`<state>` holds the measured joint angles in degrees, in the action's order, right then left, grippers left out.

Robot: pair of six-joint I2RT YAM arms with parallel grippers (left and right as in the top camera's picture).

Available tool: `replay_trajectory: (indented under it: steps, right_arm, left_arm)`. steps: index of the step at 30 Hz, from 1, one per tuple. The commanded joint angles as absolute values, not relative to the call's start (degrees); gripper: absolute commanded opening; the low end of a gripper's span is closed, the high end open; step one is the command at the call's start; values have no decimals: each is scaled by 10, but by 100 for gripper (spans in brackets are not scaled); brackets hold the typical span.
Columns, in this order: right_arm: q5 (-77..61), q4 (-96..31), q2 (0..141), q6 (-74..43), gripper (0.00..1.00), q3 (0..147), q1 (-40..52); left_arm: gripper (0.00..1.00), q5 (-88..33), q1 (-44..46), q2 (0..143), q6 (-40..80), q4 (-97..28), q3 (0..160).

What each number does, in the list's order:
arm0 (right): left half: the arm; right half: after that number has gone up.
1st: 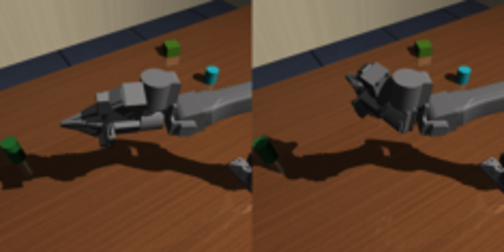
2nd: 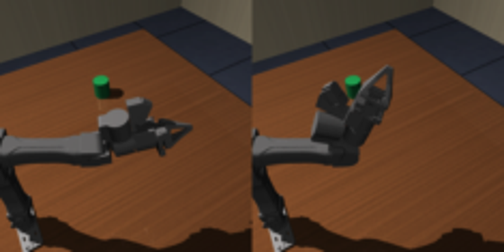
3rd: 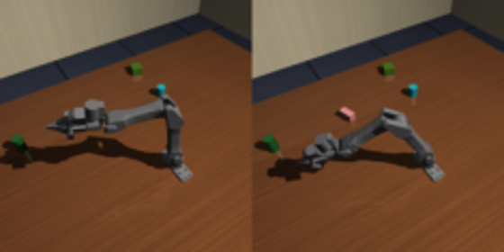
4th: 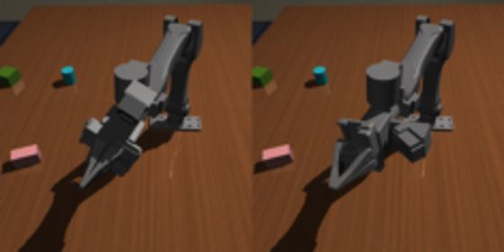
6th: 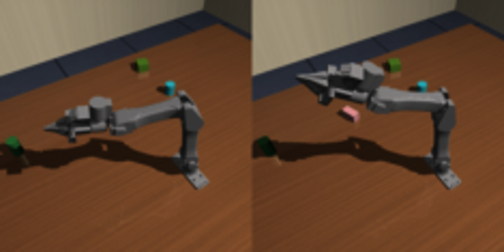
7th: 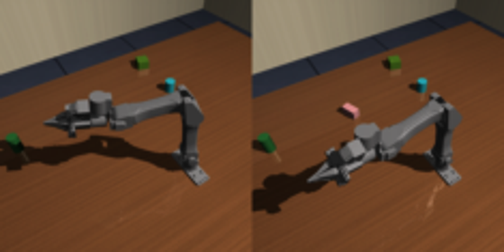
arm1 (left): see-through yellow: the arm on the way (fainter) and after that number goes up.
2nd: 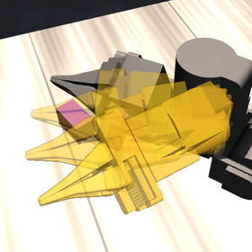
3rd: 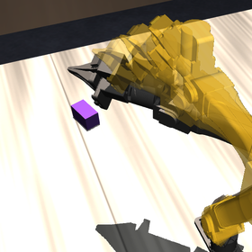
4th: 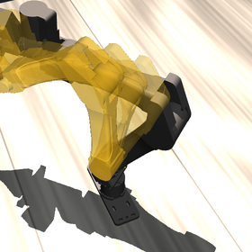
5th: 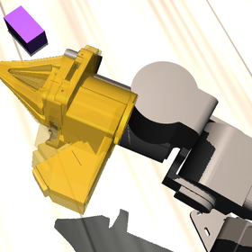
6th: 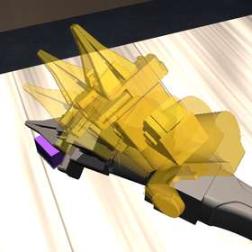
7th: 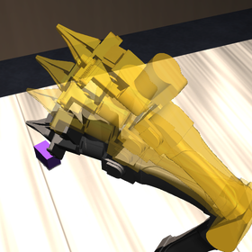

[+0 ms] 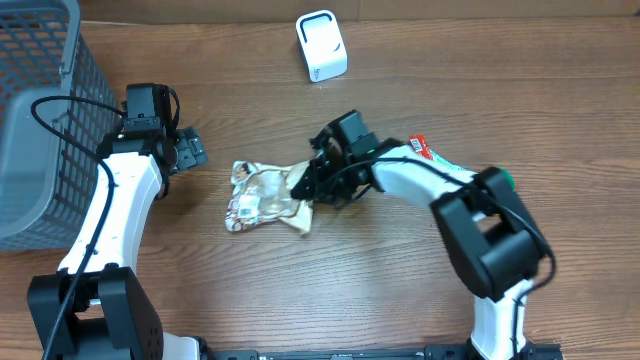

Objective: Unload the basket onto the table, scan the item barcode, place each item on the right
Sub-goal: 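Release the left gripper and raise the bag with the right gripper, then hold the snack bag up to the white scanner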

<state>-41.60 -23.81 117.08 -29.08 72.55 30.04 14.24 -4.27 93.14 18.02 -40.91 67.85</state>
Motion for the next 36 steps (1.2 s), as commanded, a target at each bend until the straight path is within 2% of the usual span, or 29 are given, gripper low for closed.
replay_trajectory:
  steps: [1, 5, 14, 21, 26, 36]
  right_arm:
    - [-436, -257, 1071, -195, 4, 728, 284]
    - [-381, -307, 998, -118, 4, 728, 279]
    - [-179, -345, 913, -65, 4, 741, 279]
    - [-108, -505, 914, 19, 4, 937, 279]
    - [-68, -575, 914, 90, 4, 1067, 279]
    - [6, -520, 928, 304, 4, 1096, 281]
  left_arm:
    - [100, 154, -45, 930, 182, -409, 684]
    - [100, 154, -45, 930, 182, -409, 684]
    - [100, 154, -45, 930, 182, -409, 684]
    - [100, 154, -45, 930, 182, -409, 684]
    - [100, 154, -45, 930, 182, -409, 684]
    - [100, 154, -45, 930, 182, -406, 684]
